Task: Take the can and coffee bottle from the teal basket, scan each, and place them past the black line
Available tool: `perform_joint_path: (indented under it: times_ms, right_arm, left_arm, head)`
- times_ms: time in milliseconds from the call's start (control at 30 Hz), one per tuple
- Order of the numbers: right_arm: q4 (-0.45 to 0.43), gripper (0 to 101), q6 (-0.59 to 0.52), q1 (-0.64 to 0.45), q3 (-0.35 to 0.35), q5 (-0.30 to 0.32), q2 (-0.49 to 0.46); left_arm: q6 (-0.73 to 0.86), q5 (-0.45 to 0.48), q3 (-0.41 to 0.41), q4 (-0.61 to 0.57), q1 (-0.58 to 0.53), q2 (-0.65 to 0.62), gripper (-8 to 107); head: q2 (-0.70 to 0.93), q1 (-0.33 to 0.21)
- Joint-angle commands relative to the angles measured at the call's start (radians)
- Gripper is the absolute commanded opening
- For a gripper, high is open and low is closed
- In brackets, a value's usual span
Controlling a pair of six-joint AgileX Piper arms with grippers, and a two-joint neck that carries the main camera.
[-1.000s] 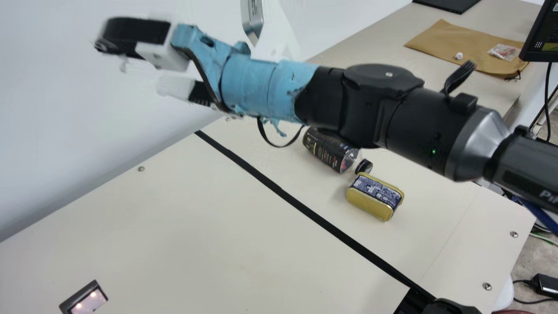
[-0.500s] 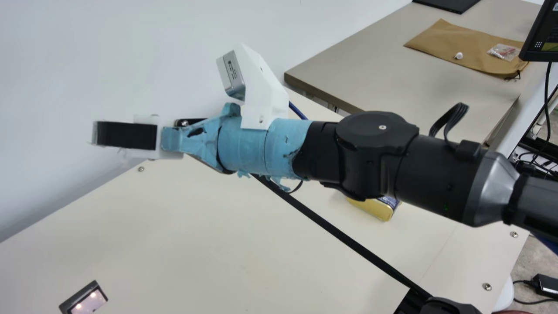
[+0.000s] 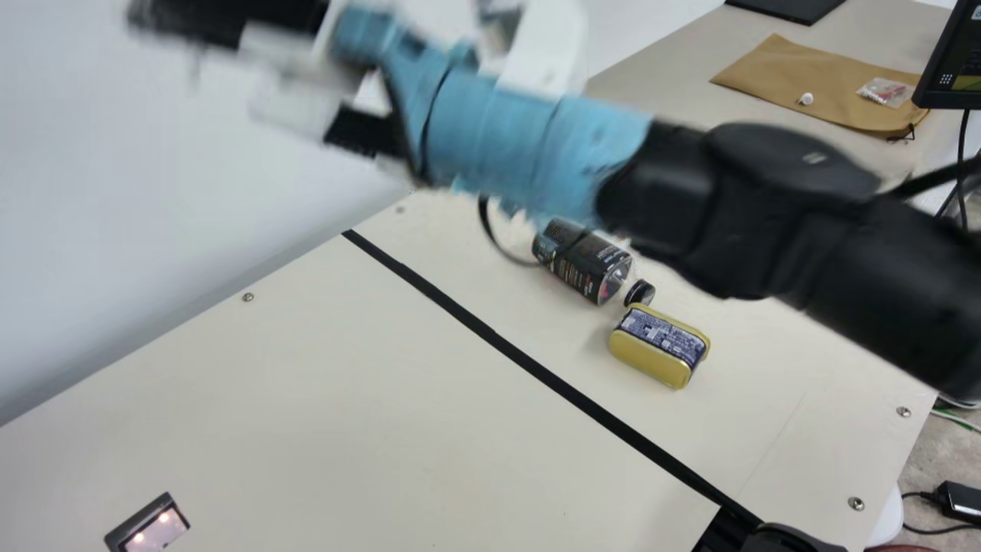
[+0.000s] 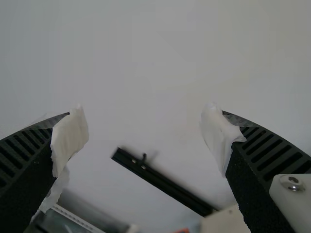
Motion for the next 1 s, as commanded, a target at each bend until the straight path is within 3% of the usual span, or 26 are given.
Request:
perform_joint_path:
  times_ms: [0,100,133,267,400,500,633,767,967]
  right_arm:
    - [-0.003,101,0.296,0.002,-0.001,-0.087,-0.047]
    - [-0.003,101,0.335,0.010,0.026,-0.164,-0.098]
    - [0.001,101,0.214,0.008,0.008,-0.108,-0.073]
    - [0.001,101,0.320,0.009,0.026,-0.174,-0.099]
    - [-0.039,101,0.350,0.016,0.030,-0.170,-0.088]
    - [-0.130,101,0.356,0.050,0.035,-0.159,-0.055]
    - [-0.285,101,0.407,0.067,0.043,-0.025,-0.009]
    - [-0.486,101,0.531,-0.022,0.036,0.176,0.019]
    - [-0.746,101,0.646,-0.148,-0.040,0.464,0.022]
  left_arm:
    - [0.000,0.000,0.000,0.000,0.000,0.000,90]
    - [0.000,0.000,0.000,0.000,0.000,0.000,90]
    - [0.000,0.000,0.000,0.000,0.000,0.000,90]
    - [0.000,0.000,0.000,0.000,0.000,0.000,90]
    - [0.000,0.000,0.000,0.000,0.000,0.000,90]
    - [0.000,0.000,0.000,0.000,0.000,0.000,90]
    - [0.000,0.000,0.000,0.000,0.000,0.000,90]
    - [0.000,0.000,0.000,0.000,0.000,0.000,90]
    - [0.000,0.000,0.000,0.000,0.000,0.000,90]
  head:
    - [-0.018,-0.037]
    - [-0.018,-0.037]
    - [-0.018,-0.037]
    - [-0.018,-0.037]
    - [-0.018,-0.037]
    - [-0.018,-0.037]
    - [-0.018,-0.037]
    - [-0.018,-0.037]
    - [-0.018,-0.037]
